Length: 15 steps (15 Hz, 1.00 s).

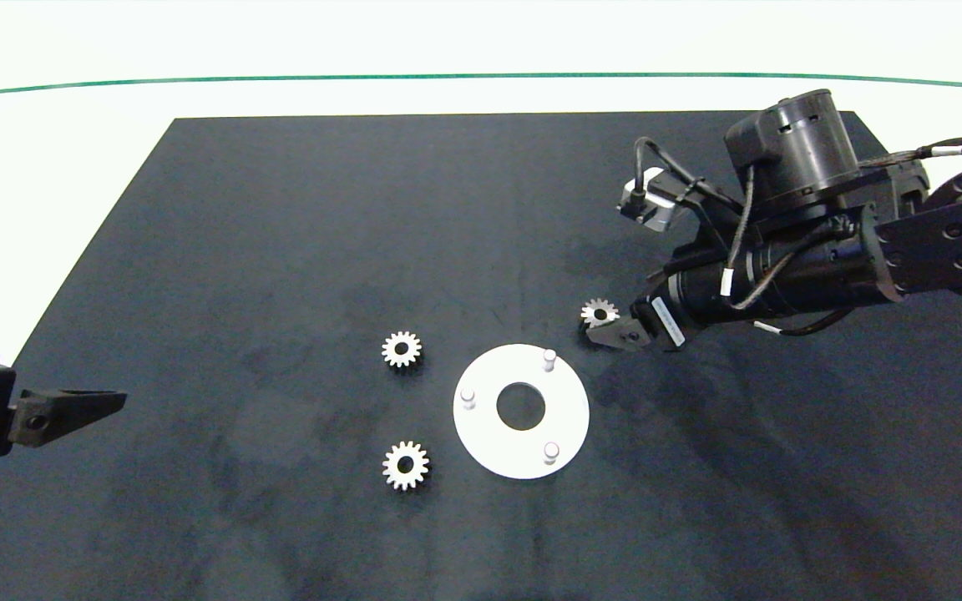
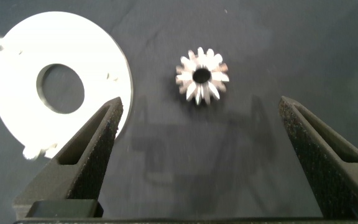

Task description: Install three planetary gears onto the carrier pins

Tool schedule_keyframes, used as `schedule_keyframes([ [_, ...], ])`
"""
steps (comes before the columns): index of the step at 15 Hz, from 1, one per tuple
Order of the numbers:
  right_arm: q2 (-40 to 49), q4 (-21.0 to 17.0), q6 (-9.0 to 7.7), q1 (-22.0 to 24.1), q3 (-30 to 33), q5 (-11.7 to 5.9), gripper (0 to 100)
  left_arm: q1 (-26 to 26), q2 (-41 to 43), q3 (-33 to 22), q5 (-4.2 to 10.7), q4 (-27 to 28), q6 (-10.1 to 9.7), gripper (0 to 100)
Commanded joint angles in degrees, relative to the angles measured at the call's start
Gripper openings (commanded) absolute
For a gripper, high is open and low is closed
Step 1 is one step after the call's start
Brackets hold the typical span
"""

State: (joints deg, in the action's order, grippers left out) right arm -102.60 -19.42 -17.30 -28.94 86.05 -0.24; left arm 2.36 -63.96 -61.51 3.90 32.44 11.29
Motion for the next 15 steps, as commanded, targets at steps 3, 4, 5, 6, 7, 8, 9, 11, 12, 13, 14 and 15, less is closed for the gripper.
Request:
schedule_keyframes([
  [3, -5.33, -0.09, -0.1, -0.15, 4.3, -0.9, 100, 0.01, 0.68, 0.17, 0.05, 0.17, 0.14, 100],
  [4, -5.6, -0.09, -0.1, -0.15, 4.3, -0.99, 100, 0.01, 0.77, 0.17, 0.05, 0.17, 0.05, 100],
  [5, -5.69, 0.0, -0.1, -0.15, 4.3, -1.07, 100, 0.01, 0.77, 0.17, 0.05, 0.17, 0.05, 100],
  [6, -5.77, 0.0, -0.1, -0.15, 4.3, -1.07, 100, 0.01, 0.77, 0.17, 0.05, 0.17, 0.05, 100],
  [7, -6.04, -0.09, -0.1, -0.06, 4.39, -1.07, 100, 0.01, 0.77, 0.17, -0.03, 0.26, 0.05, 100],
  [8, -6.12, -0.09, -0.1, 0.02, 4.39, -1.16, 100, 0.01, 0.77, 0.17, 0.05, 0.26, 0.05, 100],
  [9, -6.3, 0.0, -0.1, 0.2, 4.39, -1.16, 99, 0.01, 0.77, 0.17, 0.05, 0.26, 0.05, 100],
  [11, -7.44, 0.0, -0.1, 0.82, 4.65, -1.07, 96, 0.01, 1.12, 0.08, 0.05, 0.26, 0.05, 100],
  [12, -7.71, 0.0, -0.1, 0.99, 4.83, -1.07, 93, 0.01, 1.12, -0.1, 0.05, 0.96, 0.05, 100],
  [13, -7.79, 0.0, -0.1, 0.99, 5.0, -1.07, 91, 0.01, 1.12, -0.71, 0.05, 2.72, 0.05, 100],
  [14, -8.06, 0.0, -0.1, 0.99, 5.09, -1.16, 90, 0.01, 1.12, -1.06, 0.05, 3.16, 0.05, 100],
  [15, -8.15, 0.0, -0.1, 0.99, 5.09, -1.16, 87, 0.01, 1.12, -1.06, 0.05, 3.16, 0.05, 100],
])
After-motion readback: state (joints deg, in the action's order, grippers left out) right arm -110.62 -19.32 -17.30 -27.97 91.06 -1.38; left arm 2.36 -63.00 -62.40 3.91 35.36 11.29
